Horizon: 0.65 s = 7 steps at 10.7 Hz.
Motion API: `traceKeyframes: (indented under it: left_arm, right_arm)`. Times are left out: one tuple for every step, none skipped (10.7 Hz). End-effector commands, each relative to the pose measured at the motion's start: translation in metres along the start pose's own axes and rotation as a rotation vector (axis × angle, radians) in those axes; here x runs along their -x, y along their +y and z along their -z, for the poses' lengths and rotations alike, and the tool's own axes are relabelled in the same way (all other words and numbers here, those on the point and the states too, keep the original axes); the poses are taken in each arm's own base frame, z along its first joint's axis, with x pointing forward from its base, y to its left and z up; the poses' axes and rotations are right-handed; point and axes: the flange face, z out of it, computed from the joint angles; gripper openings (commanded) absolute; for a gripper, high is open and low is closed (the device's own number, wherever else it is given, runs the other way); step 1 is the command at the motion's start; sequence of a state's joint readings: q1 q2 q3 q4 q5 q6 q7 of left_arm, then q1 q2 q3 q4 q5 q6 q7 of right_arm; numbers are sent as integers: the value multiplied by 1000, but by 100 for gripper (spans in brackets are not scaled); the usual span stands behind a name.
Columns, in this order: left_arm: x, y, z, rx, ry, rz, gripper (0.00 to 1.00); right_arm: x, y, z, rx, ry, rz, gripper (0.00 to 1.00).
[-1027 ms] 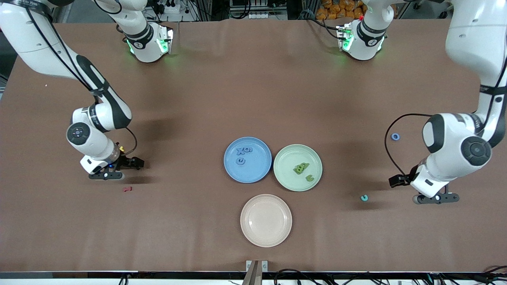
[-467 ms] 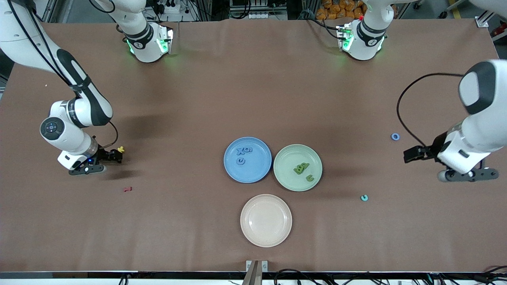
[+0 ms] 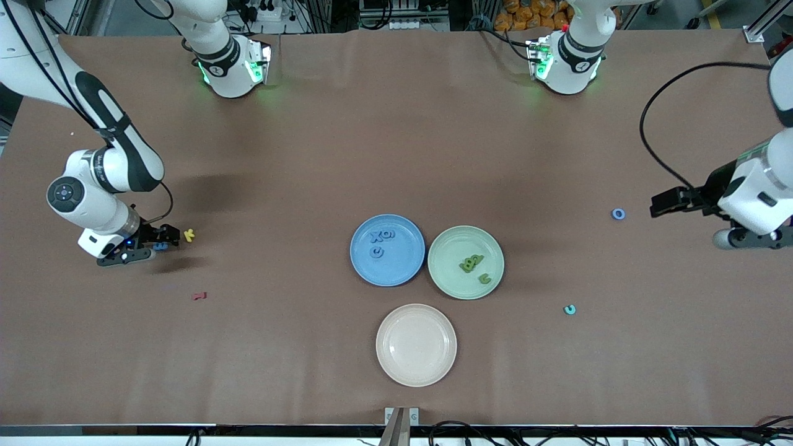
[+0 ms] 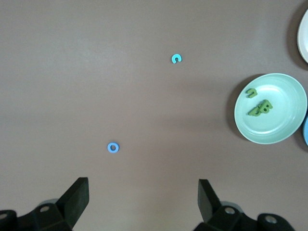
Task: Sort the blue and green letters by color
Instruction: 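Grasp the blue E with the right gripper while the left gripper returns to rest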
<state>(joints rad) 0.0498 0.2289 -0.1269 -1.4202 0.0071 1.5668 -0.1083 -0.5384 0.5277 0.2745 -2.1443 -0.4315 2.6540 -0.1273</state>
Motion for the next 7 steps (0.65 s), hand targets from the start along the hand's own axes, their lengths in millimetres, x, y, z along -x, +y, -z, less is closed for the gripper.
traceKeyframes:
  left_arm:
    - [29, 3, 46, 13, 4, -20, 100]
    - [37, 3, 54, 11, -2, -22, 100]
    - [44, 3, 59, 8, -8, -20, 100]
    - [54, 2, 68, 5, -7, -19, 100]
    - [62, 2, 74, 2, -10, -24, 100]
    - [71, 6, 83, 0, 2, -30, 100]
    - [77, 11, 88, -2, 6, -26, 100]
  right_arm:
    - [10, -4, 3, 1, -7, 24, 100]
    - [10, -3, 3, 0, -7, 22, 97]
    - [12, 0, 3, 1, -7, 17, 49]
    - [12, 1, 3, 0, -7, 17, 3]
    - [14, -2, 1, -4, -11, 21, 0]
    - [12, -4, 3, -10, -5, 23, 0]
    - [12, -4, 5, -17, 3, 29, 0]
